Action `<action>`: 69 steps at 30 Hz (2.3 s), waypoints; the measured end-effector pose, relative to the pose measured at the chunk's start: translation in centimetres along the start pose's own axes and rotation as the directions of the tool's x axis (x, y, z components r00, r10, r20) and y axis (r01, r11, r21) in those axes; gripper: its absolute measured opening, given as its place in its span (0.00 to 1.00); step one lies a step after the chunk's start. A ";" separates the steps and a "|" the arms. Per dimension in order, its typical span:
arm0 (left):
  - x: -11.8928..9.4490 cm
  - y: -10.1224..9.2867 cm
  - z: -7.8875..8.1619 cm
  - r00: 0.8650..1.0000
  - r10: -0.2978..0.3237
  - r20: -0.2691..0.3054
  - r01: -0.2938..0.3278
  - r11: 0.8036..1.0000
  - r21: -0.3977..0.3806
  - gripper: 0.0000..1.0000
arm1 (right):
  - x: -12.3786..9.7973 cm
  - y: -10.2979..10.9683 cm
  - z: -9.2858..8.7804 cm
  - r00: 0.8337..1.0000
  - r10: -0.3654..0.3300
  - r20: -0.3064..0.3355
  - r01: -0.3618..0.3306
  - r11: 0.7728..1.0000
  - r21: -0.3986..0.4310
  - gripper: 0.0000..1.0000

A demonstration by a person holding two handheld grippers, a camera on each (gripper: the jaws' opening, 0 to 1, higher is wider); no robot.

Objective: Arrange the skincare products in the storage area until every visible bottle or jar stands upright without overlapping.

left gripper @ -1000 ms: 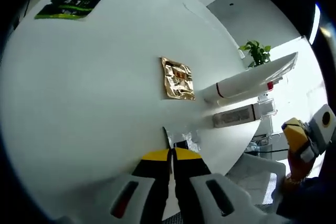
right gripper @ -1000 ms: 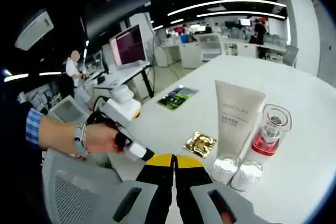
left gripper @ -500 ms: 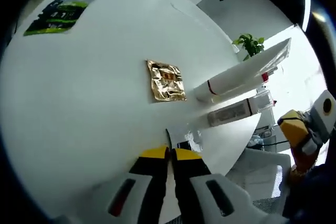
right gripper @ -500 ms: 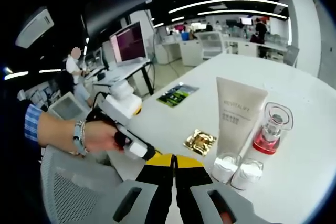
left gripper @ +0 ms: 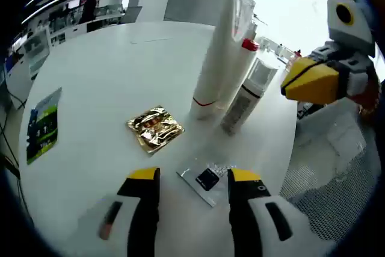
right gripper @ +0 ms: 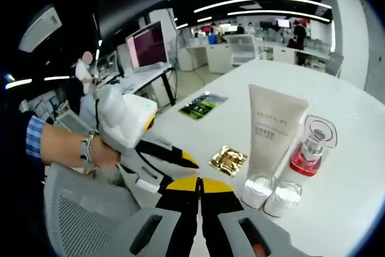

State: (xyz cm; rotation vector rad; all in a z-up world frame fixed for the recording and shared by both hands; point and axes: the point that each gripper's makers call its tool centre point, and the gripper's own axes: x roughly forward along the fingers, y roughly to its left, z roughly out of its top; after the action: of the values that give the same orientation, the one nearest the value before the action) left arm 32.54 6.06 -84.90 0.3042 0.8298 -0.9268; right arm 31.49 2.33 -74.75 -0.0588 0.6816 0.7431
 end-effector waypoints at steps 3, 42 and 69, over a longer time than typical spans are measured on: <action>0.4 -0.8 0.1 0.998 -0.034 -0.047 0.040 0.991 0.128 0.46 | 0.0 -0.2 0.0 1.000 -0.005 0.000 0.005 1.000 0.000 0.00; 2.3 -2.8 0.3 0.979 -0.133 -0.156 0.182 0.911 0.369 0.50 | -0.4 -0.8 -0.1 1.000 -0.015 -0.010 0.015 1.000 -0.004 0.00; 1.7 -1.6 -0.3 0.975 -0.151 -0.160 0.201 0.907 0.369 0.37 | -0.4 -0.9 -0.2 1.000 -0.017 -0.019 0.017 1.000 0.000 0.00</action>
State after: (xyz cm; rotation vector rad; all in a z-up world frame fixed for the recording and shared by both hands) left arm 31.63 4.31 -86.22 0.6430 0.7981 -1.2533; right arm 31.77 1.37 -74.88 -0.0720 0.6987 0.7266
